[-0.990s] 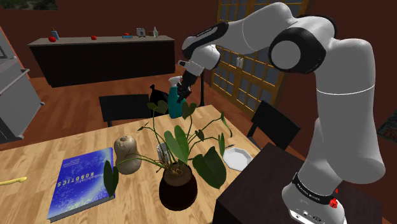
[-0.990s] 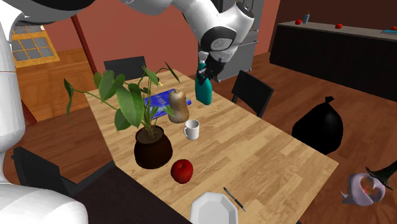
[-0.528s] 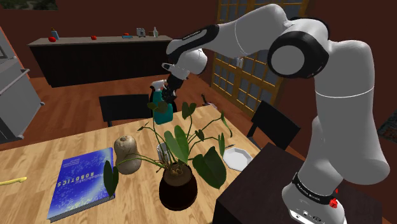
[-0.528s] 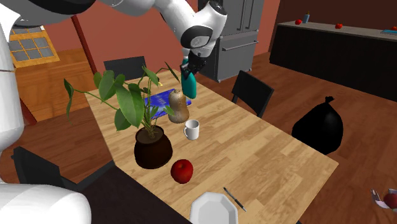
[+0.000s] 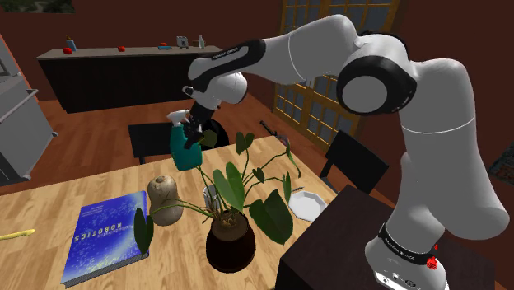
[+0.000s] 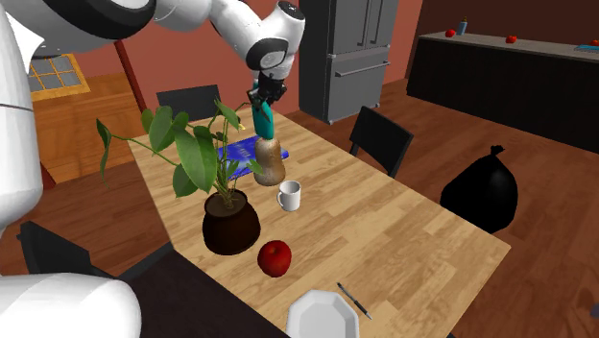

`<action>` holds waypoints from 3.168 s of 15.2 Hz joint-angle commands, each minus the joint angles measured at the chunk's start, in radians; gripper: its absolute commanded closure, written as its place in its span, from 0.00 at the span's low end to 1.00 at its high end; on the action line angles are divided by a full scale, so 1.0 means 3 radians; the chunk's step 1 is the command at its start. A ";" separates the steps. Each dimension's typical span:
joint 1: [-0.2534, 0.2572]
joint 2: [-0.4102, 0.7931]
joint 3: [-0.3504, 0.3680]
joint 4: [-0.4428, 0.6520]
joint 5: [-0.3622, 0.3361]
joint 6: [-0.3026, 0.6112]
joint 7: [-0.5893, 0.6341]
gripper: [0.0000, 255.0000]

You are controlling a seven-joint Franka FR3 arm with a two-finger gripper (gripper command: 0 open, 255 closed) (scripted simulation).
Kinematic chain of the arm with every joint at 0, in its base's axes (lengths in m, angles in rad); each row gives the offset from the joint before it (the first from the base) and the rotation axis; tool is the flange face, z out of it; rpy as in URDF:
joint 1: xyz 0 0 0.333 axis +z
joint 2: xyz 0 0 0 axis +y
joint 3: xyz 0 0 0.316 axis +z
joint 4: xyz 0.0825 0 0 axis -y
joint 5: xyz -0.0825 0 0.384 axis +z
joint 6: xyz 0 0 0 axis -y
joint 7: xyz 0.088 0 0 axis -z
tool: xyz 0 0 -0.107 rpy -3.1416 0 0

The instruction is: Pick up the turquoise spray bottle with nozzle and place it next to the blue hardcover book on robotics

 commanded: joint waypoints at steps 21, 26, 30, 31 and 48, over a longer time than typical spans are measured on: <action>0.0265 0.1150 0.0228 0.1468 -0.0038 0.0105 0.0908 1.00; 0.0252 0.1247 0.0277 0.1428 0.0026 0.0228 0.0817 1.00; 0.0237 0.1335 0.0318 0.1416 0.0077 0.0320 0.0747 1.00; 0.0233 0.1358 0.0328 0.1415 0.0089 0.0342 0.0730 1.00; 0.0137 0.1844 0.0508 0.1569 0.0276 0.0663 0.0485 1.00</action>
